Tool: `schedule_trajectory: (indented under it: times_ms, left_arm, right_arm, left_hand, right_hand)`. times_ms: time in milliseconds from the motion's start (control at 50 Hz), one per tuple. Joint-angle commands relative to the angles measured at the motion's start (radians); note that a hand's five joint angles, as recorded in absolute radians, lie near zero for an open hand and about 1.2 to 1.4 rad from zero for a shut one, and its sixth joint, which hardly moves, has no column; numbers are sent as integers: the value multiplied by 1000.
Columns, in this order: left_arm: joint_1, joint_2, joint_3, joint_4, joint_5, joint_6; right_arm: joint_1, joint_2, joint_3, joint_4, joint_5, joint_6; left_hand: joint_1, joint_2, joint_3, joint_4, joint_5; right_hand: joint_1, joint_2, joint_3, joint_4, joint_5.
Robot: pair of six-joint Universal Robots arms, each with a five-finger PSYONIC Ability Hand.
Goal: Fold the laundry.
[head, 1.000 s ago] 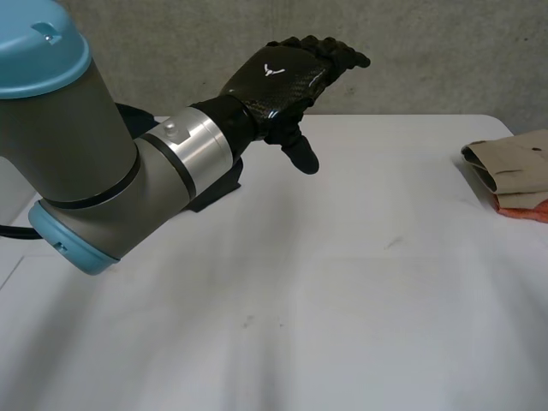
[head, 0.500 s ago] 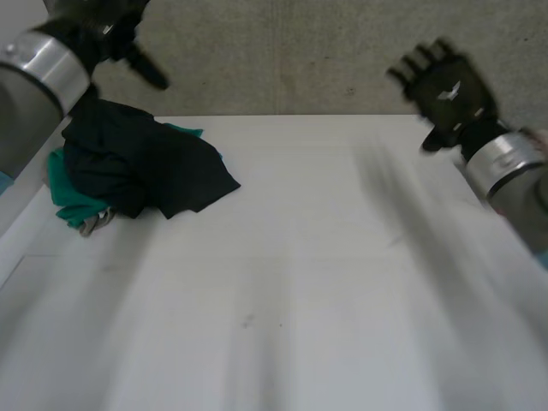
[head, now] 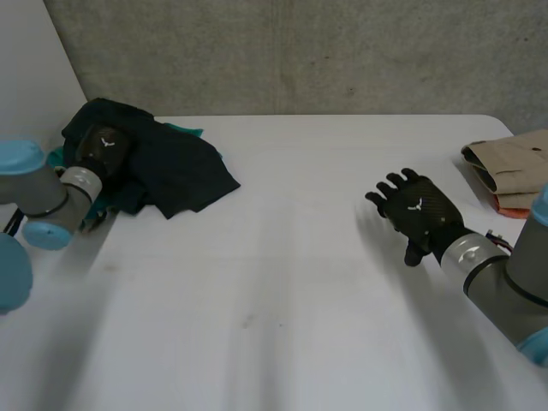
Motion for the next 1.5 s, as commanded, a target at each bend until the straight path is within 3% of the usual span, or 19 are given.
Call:
schedule_trajectory:
  times_ms: [20, 100, 180, 260, 340, 400, 480, 680, 700, 840, 960, 1080, 1220, 1380, 1420, 1480, 1500]
  left_arm:
    - [-41, 9, 31, 53, -42, -27]
    - [-102, 199, -99, 125, -139, -105]
    - [-150, 423, -288, 227, -141, -264]
    - [-258, 673, -473, 348, -141, -514]
    - [-327, 798, -572, 392, -141, -657]
    - [-375, 806, -607, 389, -144, -691]
    - [-499, 760, -656, 335, -148, -678]
    - [-622, 475, -627, 110, -152, -497]
    - [-643, 449, -630, 49, -150, -437]
    - [-659, 569, -644, -49, -200, -392]
    - [-644, 733, -744, -41, -273, -395]
    - [-587, 823, -854, -21, -273, -397]
    - [-495, 791, -926, -21, -273, -395]
    - [-492, 597, -850, -21, -267, -395]
    - [-498, 570, -828, -21, -264, -397]
    - [-522, 539, -796, -21, -259, -401]
    - [-530, 537, -790, -19, -257, -403]
  right_arm:
    - [-11, 0, 20, -3, 4, 1]
    - [-33, -15, 19, -7, 2, 3]
    - [-36, -35, 17, -10, 12, 6]
    - [-48, -72, 19, -10, 21, 16]
    - [-54, -95, 22, -9, 32, 21]
    - [-56, -111, 34, -9, 36, 23]
    - [-74, -118, 45, -6, 38, 29]
    - [-129, -135, 28, -4, 67, 128]
    - [-134, -137, 25, -3, 74, 138]
    - [-157, -146, 2, 8, 96, 191]
    - [-152, -189, -1, 50, 96, 199]
    - [-120, -209, -13, 217, 91, 213]
    - [-41, -207, -38, 324, 76, 344]
    - [4, -79, -104, 281, 88, 457]
    - [36, -13, -144, 260, 102, 457]
    - [62, 33, -176, 260, 120, 454]
    - [67, 56, -194, 261, 136, 449]
  left_hand:
    - [664, 689, 717, 711, 740]
    - [664, 689, 717, 711, 740]
    - [664, 689, 717, 711, 740]
    - [664, 689, 717, 711, 740]
    - [664, 689, 717, 711, 740]
    - [664, 689, 717, 711, 740]
    - [664, 689, 717, 711, 740]
    - [638, 664, 691, 685, 714]
    - [182, 207, 234, 228, 258]
    - [-468, -443, -415, -422, -392]
    - [-489, -464, -437, -443, -413]
    - [-492, -467, -440, -446, -416]
    - [-486, -461, -434, -440, -410]
    - [-448, -423, -396, -402, -372]
    - [-393, -368, -340, -346, -317]
    - [-85, -60, -32, -39, -9]
    - [12, 37, 64, 58, 88]
  right_hand:
    - [-51, -37, -36, -36, -48]
    - [-51, -37, -36, -36, -48]
    - [-51, -37, -36, -36, -48]
    - [-51, -37, -36, -36, -48]
    - [-51, -37, -36, -36, -48]
    - [-51, -37, -36, -36, -48]
    - [-51, -37, -36, -36, -48]
    - [-51, -37, -36, -36, -48]
    - [-51, -37, -36, -36, -48]
    - [-51, -37, -36, -36, -48]
    - [-51, -37, -36, -36, -48]
    - [-51, -37, -36, -36, -48]
    - [-51, -37, -36, -36, -48]
    - [-51, -37, -36, -36, -48]
    - [-51, -37, -36, -36, -48]
    - [-51, -37, -36, -36, -48]
    - [171, 185, 186, 186, 174]
